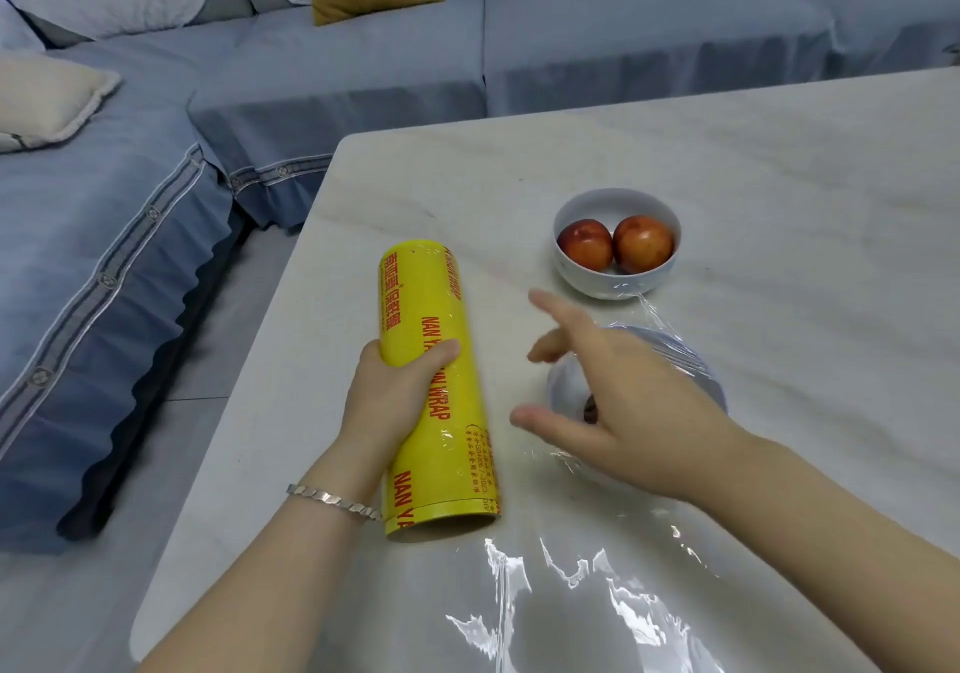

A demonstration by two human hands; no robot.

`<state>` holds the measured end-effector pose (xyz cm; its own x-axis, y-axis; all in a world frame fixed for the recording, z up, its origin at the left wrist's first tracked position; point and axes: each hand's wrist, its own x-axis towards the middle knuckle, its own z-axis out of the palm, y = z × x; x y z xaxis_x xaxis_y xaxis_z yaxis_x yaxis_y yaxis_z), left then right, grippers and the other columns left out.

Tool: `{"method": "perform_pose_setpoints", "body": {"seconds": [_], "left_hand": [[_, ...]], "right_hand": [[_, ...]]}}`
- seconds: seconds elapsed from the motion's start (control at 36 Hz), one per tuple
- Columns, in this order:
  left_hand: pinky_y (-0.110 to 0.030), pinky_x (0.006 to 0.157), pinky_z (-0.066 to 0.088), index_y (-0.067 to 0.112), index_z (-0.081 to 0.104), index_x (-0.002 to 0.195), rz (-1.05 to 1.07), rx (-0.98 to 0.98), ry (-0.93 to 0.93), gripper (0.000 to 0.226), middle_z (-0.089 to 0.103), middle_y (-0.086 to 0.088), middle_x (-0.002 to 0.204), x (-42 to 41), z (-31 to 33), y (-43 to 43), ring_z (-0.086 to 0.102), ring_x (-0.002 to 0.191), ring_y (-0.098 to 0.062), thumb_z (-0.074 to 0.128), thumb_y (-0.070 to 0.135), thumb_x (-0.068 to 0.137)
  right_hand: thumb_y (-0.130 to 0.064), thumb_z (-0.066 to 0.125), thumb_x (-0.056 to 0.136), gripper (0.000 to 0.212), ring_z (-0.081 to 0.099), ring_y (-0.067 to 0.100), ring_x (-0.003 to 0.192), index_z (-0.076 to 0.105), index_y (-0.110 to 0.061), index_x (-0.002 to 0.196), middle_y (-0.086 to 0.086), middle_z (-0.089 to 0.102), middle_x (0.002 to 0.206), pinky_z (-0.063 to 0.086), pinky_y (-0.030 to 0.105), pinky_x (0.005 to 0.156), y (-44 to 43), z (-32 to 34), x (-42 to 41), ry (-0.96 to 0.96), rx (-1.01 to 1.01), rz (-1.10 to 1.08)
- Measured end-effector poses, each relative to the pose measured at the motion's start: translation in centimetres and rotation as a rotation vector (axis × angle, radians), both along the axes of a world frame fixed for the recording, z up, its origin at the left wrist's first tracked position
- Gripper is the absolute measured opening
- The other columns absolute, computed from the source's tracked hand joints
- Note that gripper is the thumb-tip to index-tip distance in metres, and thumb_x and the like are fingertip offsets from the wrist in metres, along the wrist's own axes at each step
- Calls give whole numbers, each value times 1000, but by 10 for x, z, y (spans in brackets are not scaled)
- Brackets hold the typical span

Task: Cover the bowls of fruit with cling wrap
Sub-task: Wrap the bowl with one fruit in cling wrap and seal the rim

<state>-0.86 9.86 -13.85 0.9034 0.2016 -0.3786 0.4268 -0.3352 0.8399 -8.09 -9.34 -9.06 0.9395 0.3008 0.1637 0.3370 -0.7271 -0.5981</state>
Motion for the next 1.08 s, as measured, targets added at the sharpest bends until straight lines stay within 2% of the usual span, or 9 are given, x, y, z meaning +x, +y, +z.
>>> {"method": "perform_pose_setpoints", "body": {"seconds": [0.06, 0.17, 0.22, 0.31, 0.44, 0.53, 0.61, 0.92, 1.08], "left_hand": [[-38, 75, 54, 21, 49, 121, 2, -3, 16, 61, 64, -3, 106, 0, 0, 0, 66, 87, -23, 75, 45, 71], [-44, 82, 55, 23, 48, 116, 8, -5, 19, 60, 64, -2, 102, 1, 6, -3, 66, 86, -24, 78, 42, 68], [-42, 82, 55, 23, 45, 118, 20, 10, -29, 64, 62, 4, 95, 1, 11, -5, 65, 83, -20, 80, 39, 67], [-37, 79, 53, 27, 36, 128, 29, 14, -155, 75, 59, 11, 96, 5, 24, -9, 63, 83, -14, 80, 33, 68], [-44, 101, 43, 25, 21, 144, 76, 72, -436, 107, 46, 1, 134, 34, 42, -18, 48, 120, -21, 86, 33, 58], [-28, 101, 30, 21, 25, 143, 141, 107, -580, 102, 36, -2, 141, 51, 46, -28, 33, 131, -21, 86, 26, 61], [-27, 98, 27, 22, 22, 143, 188, 74, -641, 103, 32, -1, 143, 67, 46, -37, 28, 132, -21, 85, 22, 63], [-46, 107, 37, 24, 23, 142, 164, 22, -631, 105, 35, -1, 142, 92, 26, -38, 37, 130, -22, 88, 22, 60], [-39, 105, 38, 23, 18, 144, 144, -47, -600, 107, 36, -2, 143, 91, 23, -24, 41, 127, -21, 86, 16, 62]], "right_hand": [[-68, 41, 71, 90, 46, -18, 79, 15, -24, 145, -20, 48, 114, 28, 10, 76, -4, 8, 5, -39, 104, -62], [-39, 53, 86, 57, 49, 8, 110, 33, -23, 137, -6, 53, 123, 34, 20, 89, -32, 7, 14, -6, 135, -342], [-31, 51, 88, 39, 54, 18, 101, 48, -20, 126, 1, 59, 114, 42, 31, 87, -53, -3, 14, 46, 90, -509], [-24, 47, 92, 29, 54, 22, 88, 58, -12, 115, 6, 62, 102, 37, 29, 78, -81, -20, 10, 229, 98, -687], [-23, 43, 94, 22, 63, 29, 92, 64, -18, 97, 5, 66, 94, 49, 39, 87, -93, -39, 6, 501, 197, -601], [-22, 41, 95, 25, 64, 23, 78, 66, -19, 98, 4, 68, 90, 52, 40, 82, -89, -40, 4, 492, 191, -567], [-21, 41, 96, 26, 62, 23, 85, 66, -20, 99, 4, 69, 96, 51, 36, 82, -88, -43, 5, 474, 159, -578], [-23, 38, 97, 27, 59, 17, 89, 64, -23, 105, -1, 68, 102, 39, 24, 75, -87, -44, 1, 437, 130, -568], [-26, 32, 99, 29, 58, 17, 96, 54, -24, 117, -1, 66, 112, 37, 23, 77, -81, -49, -4, 408, 73, -595]]}}
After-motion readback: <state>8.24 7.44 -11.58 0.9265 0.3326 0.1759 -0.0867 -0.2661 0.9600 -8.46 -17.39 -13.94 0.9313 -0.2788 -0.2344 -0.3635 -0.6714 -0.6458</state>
